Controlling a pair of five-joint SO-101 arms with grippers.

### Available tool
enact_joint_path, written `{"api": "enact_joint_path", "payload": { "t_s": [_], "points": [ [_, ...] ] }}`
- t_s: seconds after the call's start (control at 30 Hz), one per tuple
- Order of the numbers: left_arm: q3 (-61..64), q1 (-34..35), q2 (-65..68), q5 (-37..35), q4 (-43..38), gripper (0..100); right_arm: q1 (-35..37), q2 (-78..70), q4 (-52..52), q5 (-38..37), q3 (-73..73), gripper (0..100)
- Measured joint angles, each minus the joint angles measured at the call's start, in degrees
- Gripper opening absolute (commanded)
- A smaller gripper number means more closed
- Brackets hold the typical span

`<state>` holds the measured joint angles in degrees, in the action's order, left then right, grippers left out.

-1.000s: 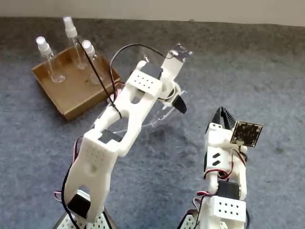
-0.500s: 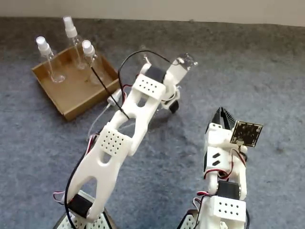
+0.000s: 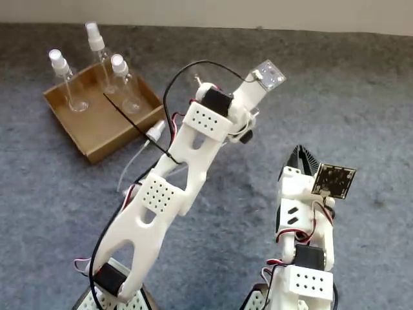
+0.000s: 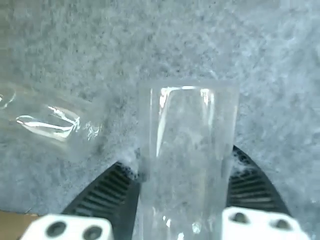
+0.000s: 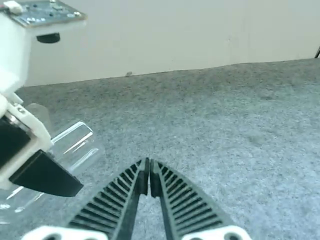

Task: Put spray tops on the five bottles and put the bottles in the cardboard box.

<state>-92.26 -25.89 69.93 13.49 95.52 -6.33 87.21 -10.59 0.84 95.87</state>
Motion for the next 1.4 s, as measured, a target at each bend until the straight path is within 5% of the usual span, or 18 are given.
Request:
{"api": "enact_joint_path", "payload": {
  "t_s": [0.53,1.17,1.4],
  "points": [
    [-0.09,-2.9,-22.07,0.0,4.04,13,0.0,0.0,0.0,0.0,0.0,0.5],
    [-0.09,-3.16,-32.79,0.0,5.98,13,0.0,0.0,0.0,0.0,0.0,0.5],
    [17.05,-3.16,-47.56,0.0,5.98,13,0.0,0.0,0.0,0.0,0.0,0.5]
  ]
}}
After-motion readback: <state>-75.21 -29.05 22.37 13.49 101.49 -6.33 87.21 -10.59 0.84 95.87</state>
